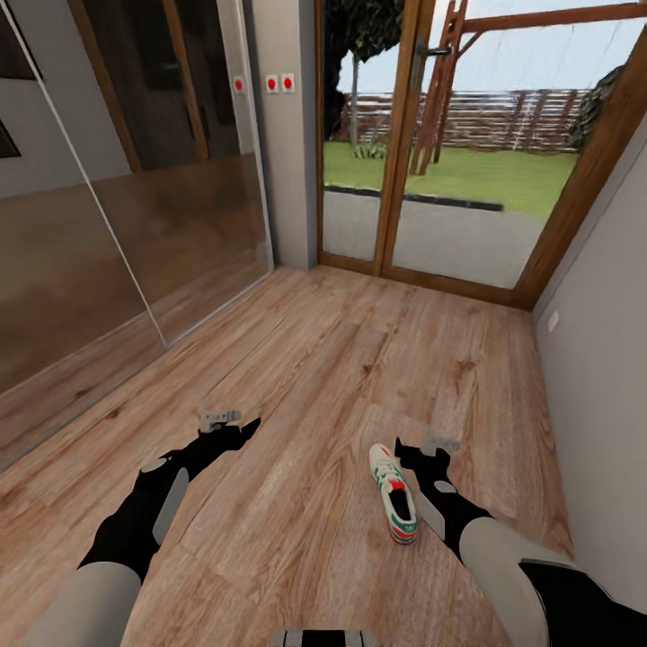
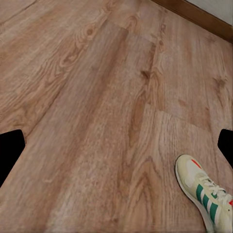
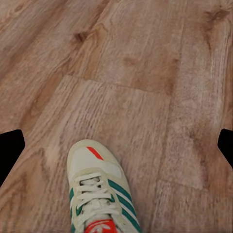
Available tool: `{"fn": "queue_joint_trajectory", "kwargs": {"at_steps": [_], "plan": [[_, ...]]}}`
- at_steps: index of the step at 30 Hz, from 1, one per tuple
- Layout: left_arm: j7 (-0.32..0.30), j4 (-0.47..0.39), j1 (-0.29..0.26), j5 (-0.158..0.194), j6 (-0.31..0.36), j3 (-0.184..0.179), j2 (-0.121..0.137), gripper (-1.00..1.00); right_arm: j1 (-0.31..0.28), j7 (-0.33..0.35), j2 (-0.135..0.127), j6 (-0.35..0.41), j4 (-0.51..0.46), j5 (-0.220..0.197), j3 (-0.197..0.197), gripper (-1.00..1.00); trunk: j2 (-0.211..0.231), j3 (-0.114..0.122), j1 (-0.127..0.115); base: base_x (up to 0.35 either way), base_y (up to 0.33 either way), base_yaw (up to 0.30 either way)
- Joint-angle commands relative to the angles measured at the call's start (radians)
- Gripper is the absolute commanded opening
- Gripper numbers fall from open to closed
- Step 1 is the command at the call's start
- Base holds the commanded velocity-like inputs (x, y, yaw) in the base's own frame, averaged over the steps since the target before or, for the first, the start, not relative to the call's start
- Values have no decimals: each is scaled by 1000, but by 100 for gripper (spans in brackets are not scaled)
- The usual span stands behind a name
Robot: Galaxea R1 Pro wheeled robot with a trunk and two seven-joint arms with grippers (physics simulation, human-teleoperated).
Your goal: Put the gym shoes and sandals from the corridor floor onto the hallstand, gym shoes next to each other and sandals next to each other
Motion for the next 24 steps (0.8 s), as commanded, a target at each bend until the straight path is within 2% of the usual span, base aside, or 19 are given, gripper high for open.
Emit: {"fn": "queue_joint_trajectory", "kwargs": {"at_steps": [1, 10, 16, 24], "plan": [[-4, -1, 0, 11, 9, 2, 0, 100, -1, -1, 1, -4, 1, 2, -6, 100, -1, -6, 0, 0, 0, 109], [-4, -1, 0, 11, 10, 0, 0, 100, -1, 0, 1, -4, 1, 2, -6, 100, -3, -55, 4, 0, 0, 135], [-4, -1, 0, 11, 10, -16, 0, 100, 0, 0, 1, -4, 1, 2, -6, 100, -4, -88, 7, 0, 0, 160], [-4, -1, 0, 11, 10, -18, 0, 100, -1, 1, 1, -4, 1, 2, -6, 100, -4, -92, 7, 0, 0, 60]]}}
